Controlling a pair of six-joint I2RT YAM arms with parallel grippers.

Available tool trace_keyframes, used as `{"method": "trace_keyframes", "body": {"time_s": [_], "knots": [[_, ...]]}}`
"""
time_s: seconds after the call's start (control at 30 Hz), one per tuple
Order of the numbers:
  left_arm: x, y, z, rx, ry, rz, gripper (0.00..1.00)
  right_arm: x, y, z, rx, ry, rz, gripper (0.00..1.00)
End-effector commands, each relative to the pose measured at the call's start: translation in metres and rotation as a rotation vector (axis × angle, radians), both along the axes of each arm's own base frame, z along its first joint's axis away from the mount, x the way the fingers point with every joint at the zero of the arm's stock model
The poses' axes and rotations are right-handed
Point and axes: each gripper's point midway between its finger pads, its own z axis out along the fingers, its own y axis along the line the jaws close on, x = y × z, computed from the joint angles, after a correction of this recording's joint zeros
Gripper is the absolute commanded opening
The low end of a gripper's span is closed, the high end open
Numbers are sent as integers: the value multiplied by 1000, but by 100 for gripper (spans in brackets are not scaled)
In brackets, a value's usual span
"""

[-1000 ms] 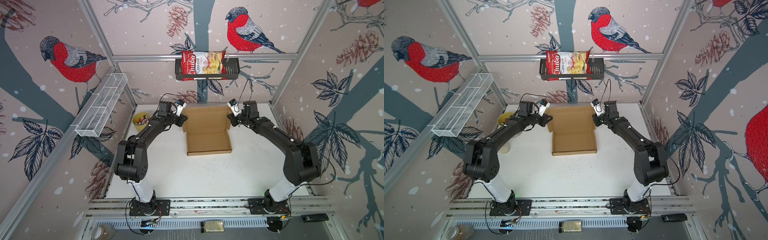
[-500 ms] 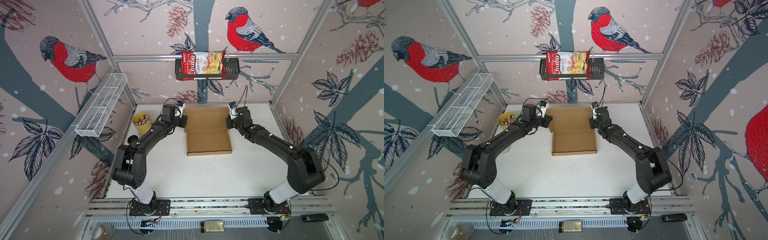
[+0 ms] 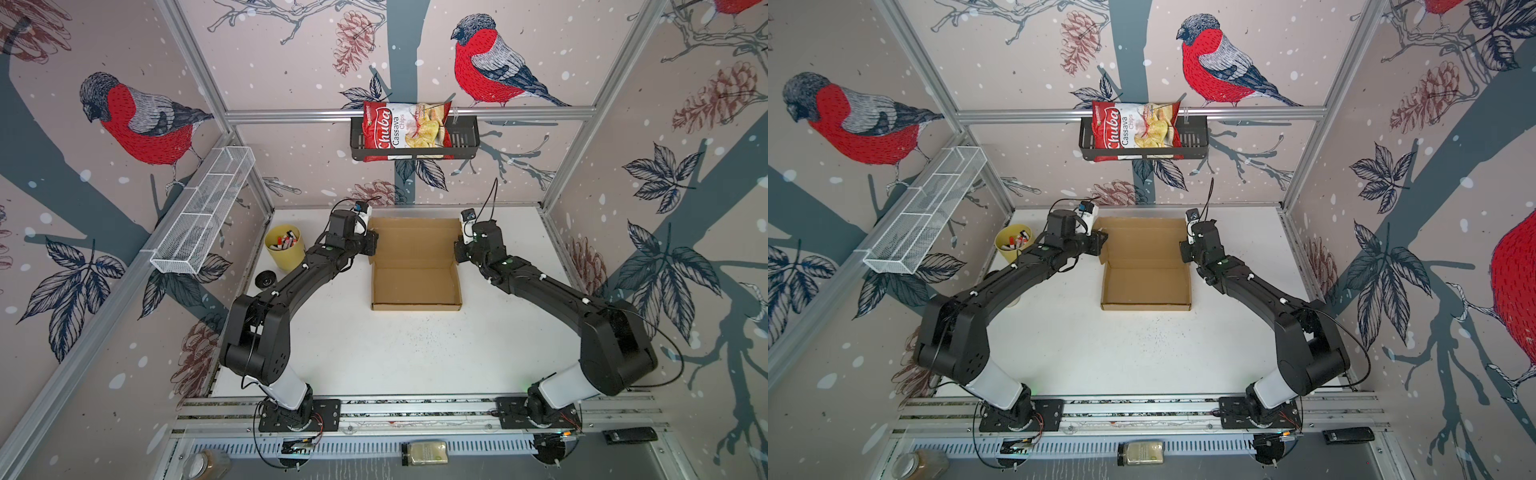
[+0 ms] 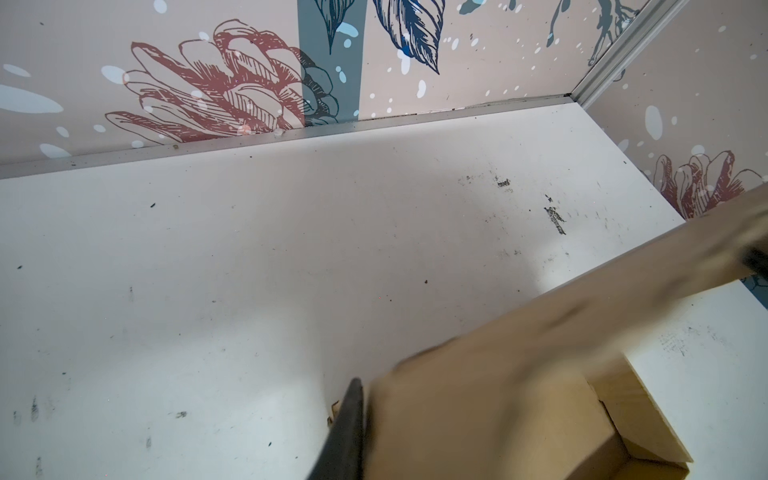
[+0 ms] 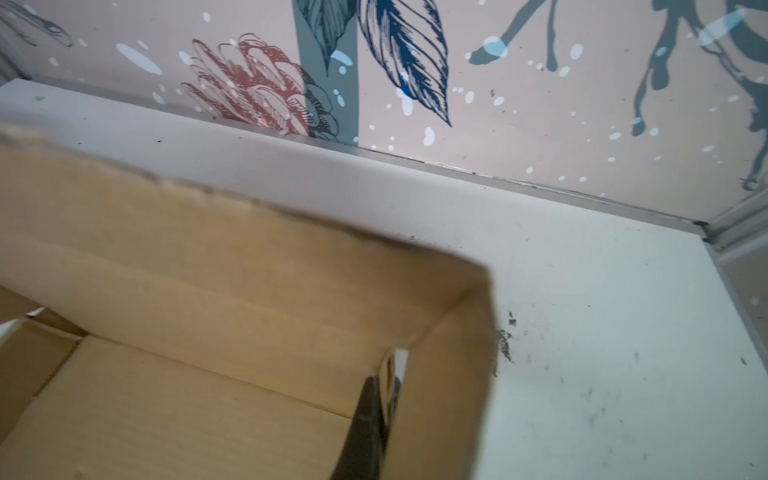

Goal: Fold the paper box
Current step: 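Grip the lid's far edge with both grippers and tilt it toward the tray, then lower the gripped lid toward the tray with both grippers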

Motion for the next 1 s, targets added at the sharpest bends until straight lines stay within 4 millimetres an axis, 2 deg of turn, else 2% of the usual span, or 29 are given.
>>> {"method": "trace_keyframes", "body": {"time_s": [0.0,0.17,0.37,0.4,0.5,0.57,0.63,0.8,0.87,0.97], "knots": [[-2,4,3,7,0,-8,22,2,6,9,-4,-33,62,7],[-4,-2,4,-15,10,-44,22,2,9,10,3,-31,76,7],[-7,-4,3,-27,21,-50,11,-1,14,12,10,-33,83,7],[-7,-3,4,-30,20,-47,11,-1,15,13,11,-35,83,7],[-9,0,6,-23,18,-32,25,-1,14,14,7,-39,71,7],[-10,4,6,-5,16,-18,29,-1,12,15,-1,-44,63,7],[-12,6,5,6,15,-14,28,-1,11,16,-5,-47,62,7],[-16,9,-2,11,41,-6,18,-2,10,15,-7,-43,60,6],[-17,9,-5,10,48,0,18,-1,10,14,-7,-41,58,6],[-19,11,-6,10,56,10,25,-1,10,13,-6,-40,51,6]]}}
